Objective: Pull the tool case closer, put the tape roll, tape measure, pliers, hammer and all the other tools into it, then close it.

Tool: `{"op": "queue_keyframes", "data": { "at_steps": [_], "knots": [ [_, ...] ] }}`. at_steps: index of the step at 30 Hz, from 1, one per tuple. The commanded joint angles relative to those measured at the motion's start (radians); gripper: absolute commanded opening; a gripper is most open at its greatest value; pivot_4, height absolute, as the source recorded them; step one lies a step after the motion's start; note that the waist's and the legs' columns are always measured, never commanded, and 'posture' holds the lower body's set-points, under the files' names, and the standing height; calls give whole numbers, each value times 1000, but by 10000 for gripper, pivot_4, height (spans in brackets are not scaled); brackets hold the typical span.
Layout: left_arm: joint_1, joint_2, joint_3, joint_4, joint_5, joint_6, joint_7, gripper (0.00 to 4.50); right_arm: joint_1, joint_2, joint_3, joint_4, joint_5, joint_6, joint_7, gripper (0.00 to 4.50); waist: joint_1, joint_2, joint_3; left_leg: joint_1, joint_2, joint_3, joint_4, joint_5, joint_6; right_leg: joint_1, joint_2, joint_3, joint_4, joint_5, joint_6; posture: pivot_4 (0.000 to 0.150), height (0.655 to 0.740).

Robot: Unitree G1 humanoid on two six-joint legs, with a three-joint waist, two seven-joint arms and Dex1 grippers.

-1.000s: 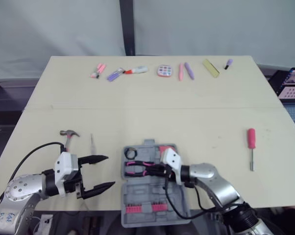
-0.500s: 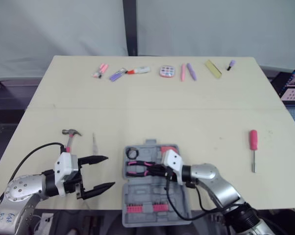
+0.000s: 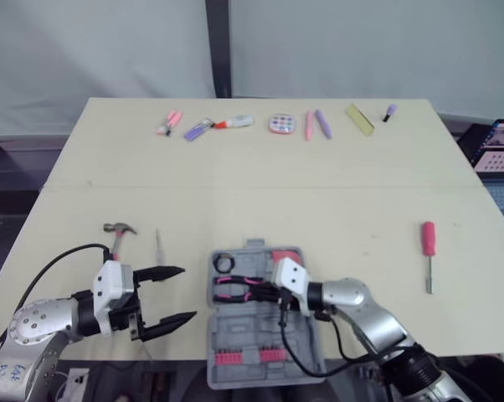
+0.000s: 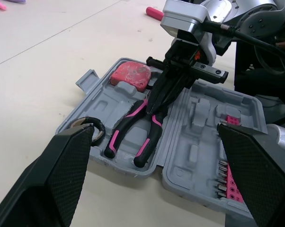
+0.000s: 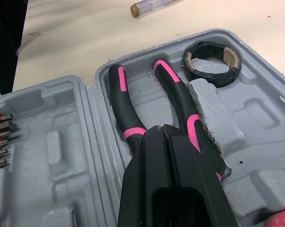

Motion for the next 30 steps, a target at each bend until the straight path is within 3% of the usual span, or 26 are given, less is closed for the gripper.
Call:
{"op": "queue_keyframes", "data": {
  "at_steps": [1,15,20,30],
  "knots": [
    [-1,11,5,-11,4,-6,-6,45000,46,-44,58,163,-111,62,-35,519,0,-1,-1,1,0,0,0,0,0,0,0,0,0,0,0,1500,7400],
    [2,8,6,-14,0,-3,-3,45000,41,-67,101,229,-173,53,-44,519,0,-2,-14,4,1,-1,-2,-1,-1,2,1,0,-5,0,-1,1500,7400],
    [1,8,5,-12,0,-4,-5,45000,50,-76,113,253,-187,60,-52,519,0,-1,-15,6,1,-6,-1,-1,-2,13,2,1,-14,-2,-3,1500,7400],
    [-6,7,-6,-12,1,-3,-6,45000,61,-73,91,232,-156,49,-59,519,0,2,-17,8,1,-8,-2,-2,-3,15,3,2,-18,-2,-5,1500,7400]
  ]
}}
